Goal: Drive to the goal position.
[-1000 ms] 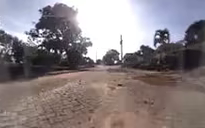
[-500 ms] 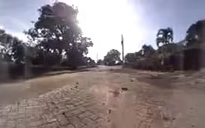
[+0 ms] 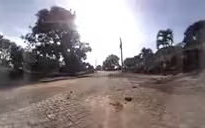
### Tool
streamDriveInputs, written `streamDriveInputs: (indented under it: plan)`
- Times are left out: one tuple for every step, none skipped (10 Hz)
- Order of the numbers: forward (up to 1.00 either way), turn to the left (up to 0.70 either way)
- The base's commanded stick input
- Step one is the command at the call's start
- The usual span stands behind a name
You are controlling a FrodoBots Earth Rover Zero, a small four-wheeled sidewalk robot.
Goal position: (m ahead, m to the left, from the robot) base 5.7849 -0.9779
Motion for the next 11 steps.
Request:
streamDriveInputs:
  plan:
    - [1.00,0.00]
    - [1.00,0.00]
    - [1.00,0.00]
    - [1.00,0.00]
    - [1.00,0.00]
    - [1.00,0.00]
    - [1.00,0.00]
    - [1.00,0.00]
    - [1.00,0.00]
    - [1.00,0.00]
    - [1.00,0.00]
